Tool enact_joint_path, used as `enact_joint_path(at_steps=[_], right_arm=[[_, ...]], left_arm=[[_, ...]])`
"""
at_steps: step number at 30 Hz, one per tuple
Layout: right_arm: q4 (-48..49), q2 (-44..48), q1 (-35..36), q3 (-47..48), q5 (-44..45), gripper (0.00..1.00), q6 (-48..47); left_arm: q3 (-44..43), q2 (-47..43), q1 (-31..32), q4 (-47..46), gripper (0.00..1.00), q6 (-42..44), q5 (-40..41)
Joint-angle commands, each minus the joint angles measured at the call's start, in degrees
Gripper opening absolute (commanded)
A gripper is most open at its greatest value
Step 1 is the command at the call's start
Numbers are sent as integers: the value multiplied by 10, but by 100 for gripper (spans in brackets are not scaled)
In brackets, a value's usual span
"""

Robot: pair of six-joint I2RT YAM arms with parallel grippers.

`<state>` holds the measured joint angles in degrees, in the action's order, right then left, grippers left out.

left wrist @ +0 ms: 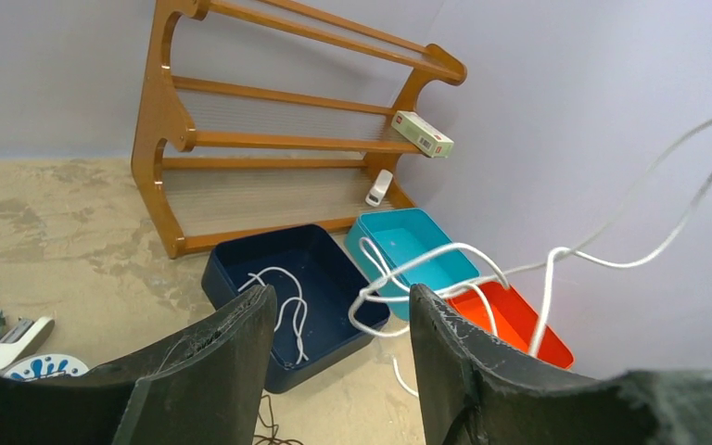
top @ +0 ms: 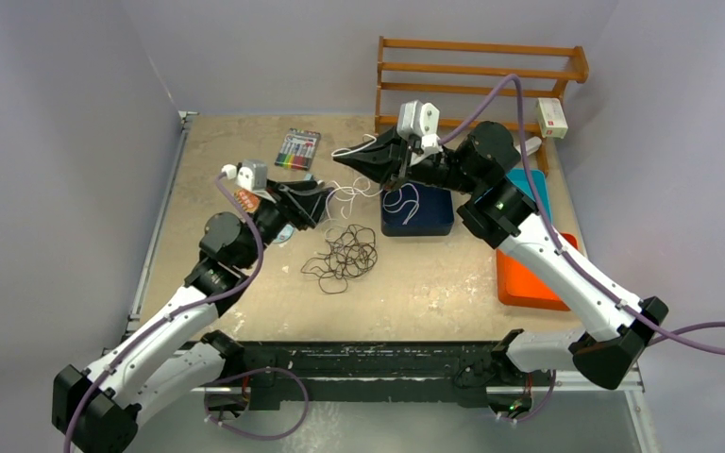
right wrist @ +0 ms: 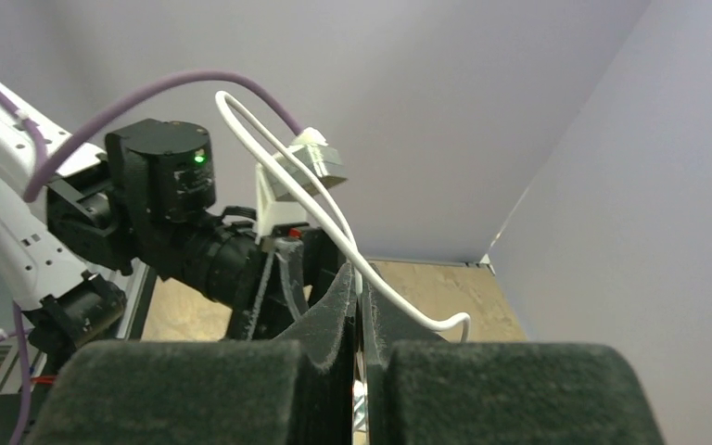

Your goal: Untangle the cables

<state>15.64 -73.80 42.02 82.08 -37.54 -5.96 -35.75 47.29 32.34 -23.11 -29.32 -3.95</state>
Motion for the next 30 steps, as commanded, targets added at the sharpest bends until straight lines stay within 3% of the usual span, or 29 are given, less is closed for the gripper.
enact_joint_path(at_steps=[1, 5, 8, 15, 22, 30], right_arm=[[33, 3, -2, 28, -30, 0, 19], [44, 0, -2, 26, -39, 0, 29], [51, -1, -2, 23, -47, 0, 35], [52, 4, -2, 16, -37, 0, 35], [58, 27, -1, -5, 29, 0, 21], [115, 81, -2, -64, 201, 0, 21]], left_arm=[[-32, 26, 1, -60, 54, 5, -18], [-37, 51, 1, -79, 53, 1, -20], [-38, 65, 1, -87, 46, -12, 6], [-57, 85, 1, -54, 1, -35, 96], [-61, 90, -7, 33, 0, -56, 191], [-37, 82, -17, 78, 0, -92, 238]])
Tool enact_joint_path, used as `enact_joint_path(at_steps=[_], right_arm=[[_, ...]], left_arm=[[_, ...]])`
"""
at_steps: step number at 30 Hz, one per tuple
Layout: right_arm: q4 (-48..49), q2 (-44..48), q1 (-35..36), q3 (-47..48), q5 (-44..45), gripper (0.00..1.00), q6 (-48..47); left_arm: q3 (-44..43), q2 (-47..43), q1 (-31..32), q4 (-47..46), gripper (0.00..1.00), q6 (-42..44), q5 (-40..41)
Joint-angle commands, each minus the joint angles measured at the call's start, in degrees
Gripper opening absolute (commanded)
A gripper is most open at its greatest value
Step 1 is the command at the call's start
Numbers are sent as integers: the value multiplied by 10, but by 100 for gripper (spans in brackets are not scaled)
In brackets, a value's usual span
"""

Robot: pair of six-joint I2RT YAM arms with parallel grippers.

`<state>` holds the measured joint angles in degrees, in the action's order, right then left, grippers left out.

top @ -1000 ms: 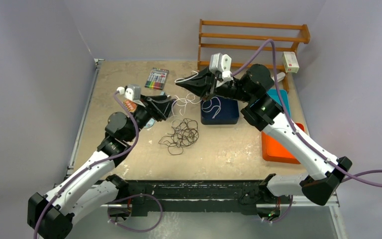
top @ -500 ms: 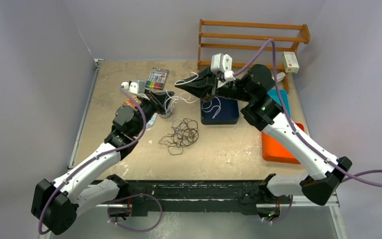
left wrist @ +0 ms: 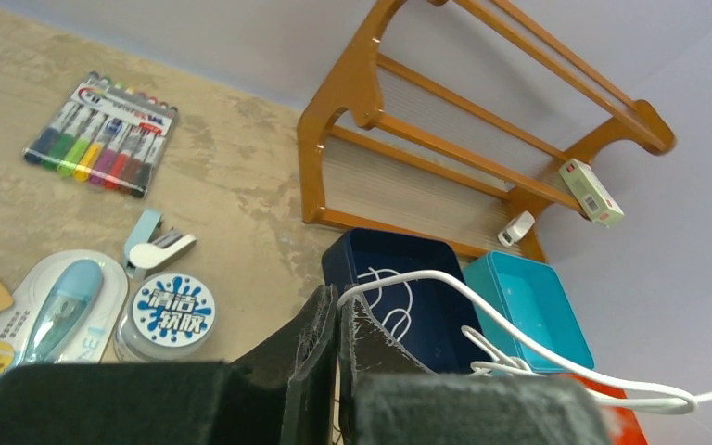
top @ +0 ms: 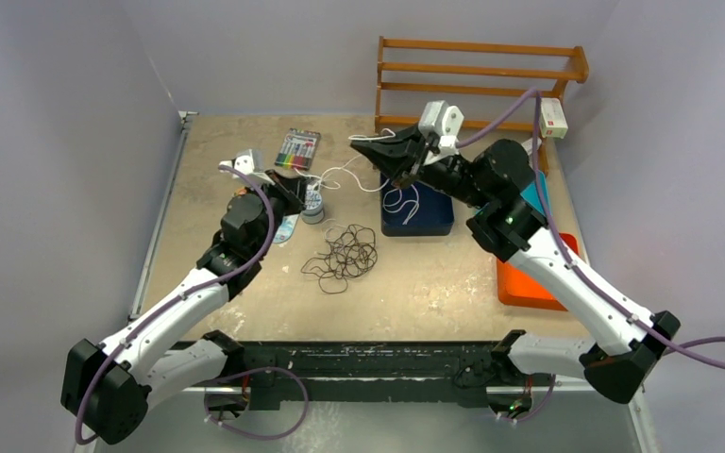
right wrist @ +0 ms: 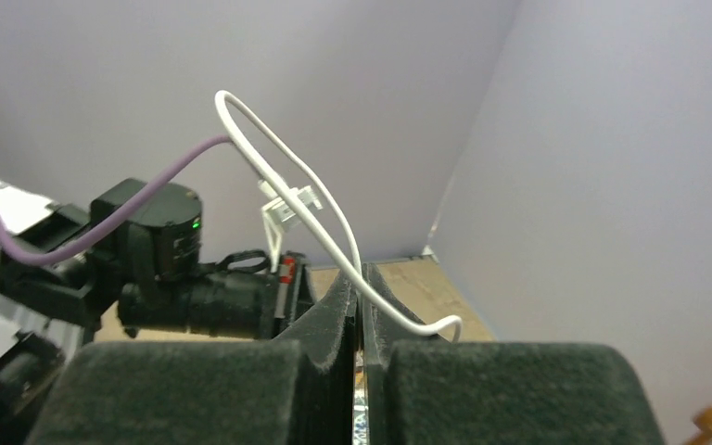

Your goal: Untangle the cables

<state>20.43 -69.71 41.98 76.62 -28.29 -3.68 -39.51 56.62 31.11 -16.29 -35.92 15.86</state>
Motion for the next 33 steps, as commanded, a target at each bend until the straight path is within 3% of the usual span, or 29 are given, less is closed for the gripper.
enact_joint_path(at_steps=[1, 18, 26, 33], right_arm=[[69, 44, -1, -16, 124, 0, -1], [118, 90, -1, -61, 288, 0, 2], [115, 106, -1, -67, 391, 0, -22], [113, 119, -1, -61, 429, 0, -56]], left_arm=[[2, -13, -6, 14, 0, -29, 41], [-46, 50, -7, 179, 0, 11, 141], [-39, 72, -7, 203, 0, 2, 169], [-52, 103, -7, 235, 0, 4, 200]])
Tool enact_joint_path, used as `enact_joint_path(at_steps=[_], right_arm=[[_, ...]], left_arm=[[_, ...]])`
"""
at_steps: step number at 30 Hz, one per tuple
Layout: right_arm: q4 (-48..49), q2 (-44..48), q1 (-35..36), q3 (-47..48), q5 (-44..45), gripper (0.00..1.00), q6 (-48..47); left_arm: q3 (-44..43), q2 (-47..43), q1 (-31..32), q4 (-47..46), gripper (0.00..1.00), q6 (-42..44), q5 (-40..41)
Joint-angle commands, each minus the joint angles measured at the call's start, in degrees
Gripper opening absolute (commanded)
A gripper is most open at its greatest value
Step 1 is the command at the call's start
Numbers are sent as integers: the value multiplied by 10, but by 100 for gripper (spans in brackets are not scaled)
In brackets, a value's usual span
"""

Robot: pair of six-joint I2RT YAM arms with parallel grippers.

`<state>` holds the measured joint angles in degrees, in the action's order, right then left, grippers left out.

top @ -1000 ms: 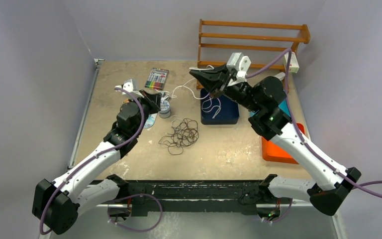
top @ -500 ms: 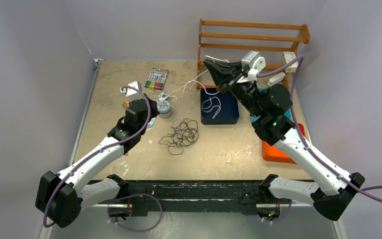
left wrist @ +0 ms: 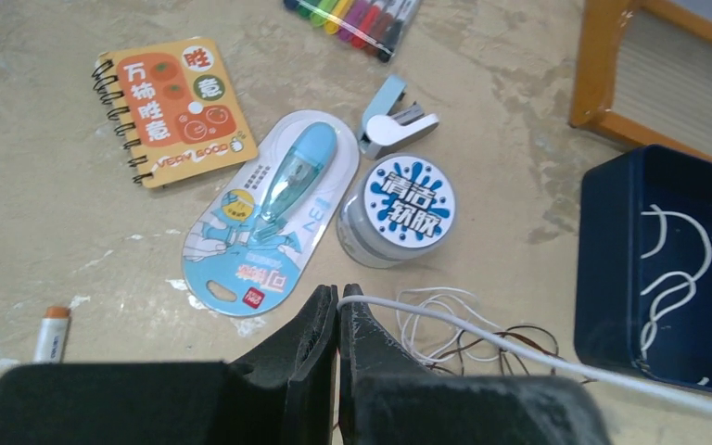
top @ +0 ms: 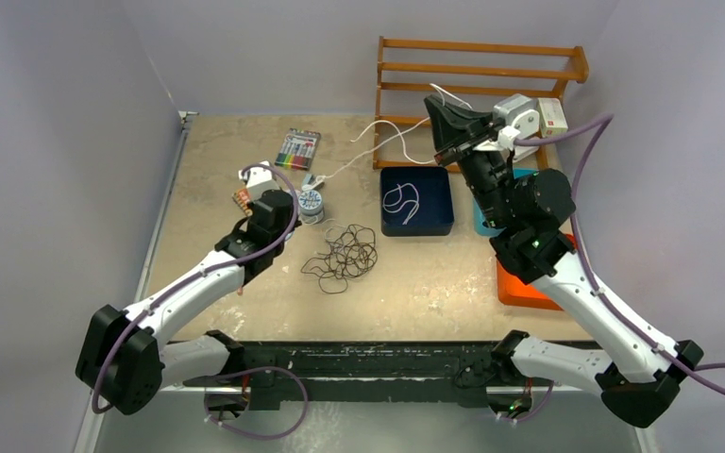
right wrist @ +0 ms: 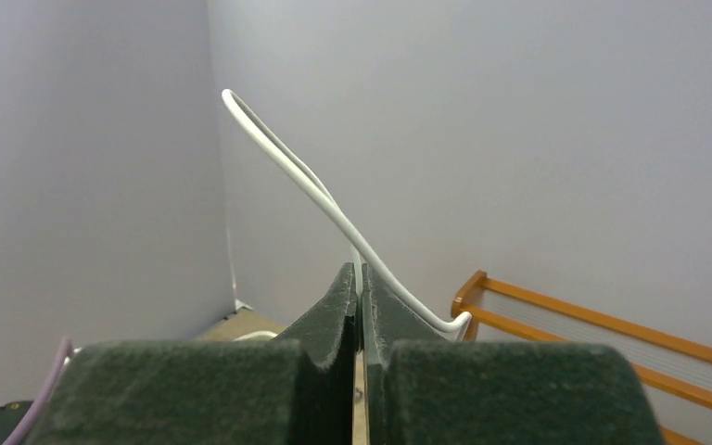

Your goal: Untangle the cables

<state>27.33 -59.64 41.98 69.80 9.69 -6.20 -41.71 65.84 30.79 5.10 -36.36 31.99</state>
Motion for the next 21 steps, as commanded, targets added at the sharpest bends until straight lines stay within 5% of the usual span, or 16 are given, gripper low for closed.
enact_joint_path(at_steps=[1, 21], right_arm=[[43, 20, -1, 8, 54, 0, -35], [63, 75, -2, -23, 215, 0, -97]], left_arm=[[-31, 12, -4, 22, 0, 8, 40], [-41, 43, -5, 41, 0, -12, 60]])
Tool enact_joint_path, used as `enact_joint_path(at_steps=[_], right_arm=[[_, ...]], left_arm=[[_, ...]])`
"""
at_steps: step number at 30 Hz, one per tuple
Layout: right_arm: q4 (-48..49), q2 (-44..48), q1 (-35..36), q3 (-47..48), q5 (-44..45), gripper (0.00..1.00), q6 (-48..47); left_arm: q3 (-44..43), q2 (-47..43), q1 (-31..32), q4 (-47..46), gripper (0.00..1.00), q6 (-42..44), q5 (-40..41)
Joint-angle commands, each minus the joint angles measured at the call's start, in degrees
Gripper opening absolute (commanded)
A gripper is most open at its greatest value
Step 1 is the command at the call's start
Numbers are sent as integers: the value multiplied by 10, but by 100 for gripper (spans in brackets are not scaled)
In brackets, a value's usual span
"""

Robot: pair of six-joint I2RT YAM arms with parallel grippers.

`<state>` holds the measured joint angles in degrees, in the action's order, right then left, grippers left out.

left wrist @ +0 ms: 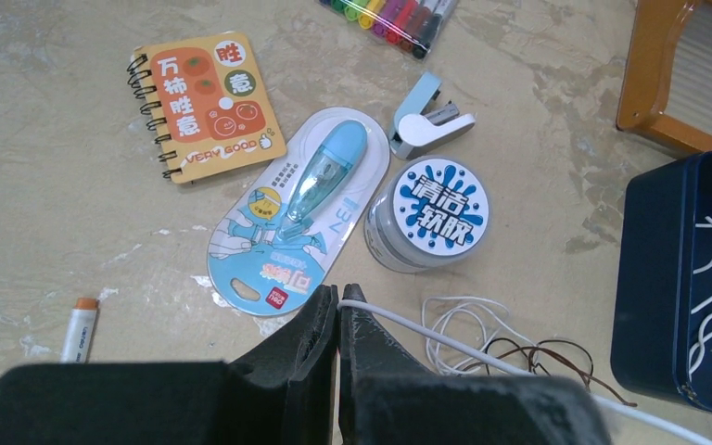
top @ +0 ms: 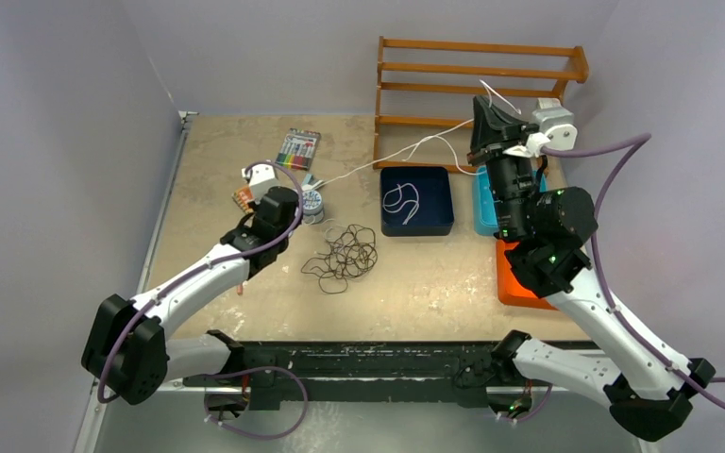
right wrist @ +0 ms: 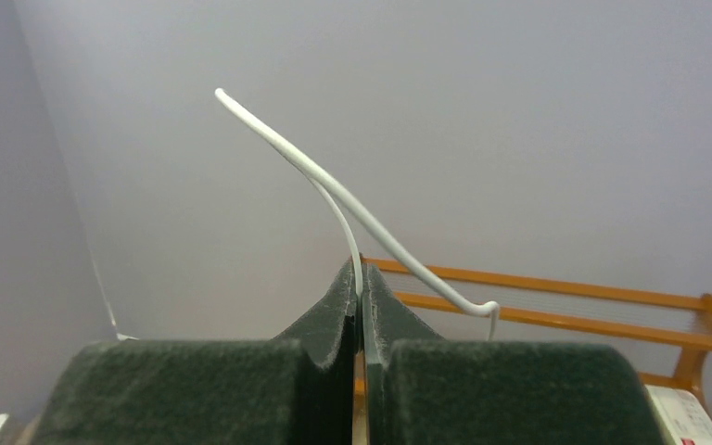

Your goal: Untangle the cables

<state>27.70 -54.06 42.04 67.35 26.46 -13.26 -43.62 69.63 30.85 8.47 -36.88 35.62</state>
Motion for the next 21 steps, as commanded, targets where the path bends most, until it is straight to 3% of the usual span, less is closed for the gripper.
enact_joint_path(at_steps=[1, 5, 9, 14, 21], right_arm=[[59, 20, -2, 1, 49, 0, -29], [54, 21, -3, 0, 58, 0, -39], [-27, -21, -6, 46, 55, 0, -38], [-253, -143, -64, 168, -82, 0, 46], [-286, -215, -170, 151, -236, 0, 117]], left_arm=[[-22, 6, -5, 7, 0, -6, 23], [-26, 11, -5, 4, 0, -1, 15], [-29, 7, -5, -54, 0, 39, -75], [-87, 54, 5, -103, 0, 70, -195], [-213, 164, 34, -146, 0, 76, -286]])
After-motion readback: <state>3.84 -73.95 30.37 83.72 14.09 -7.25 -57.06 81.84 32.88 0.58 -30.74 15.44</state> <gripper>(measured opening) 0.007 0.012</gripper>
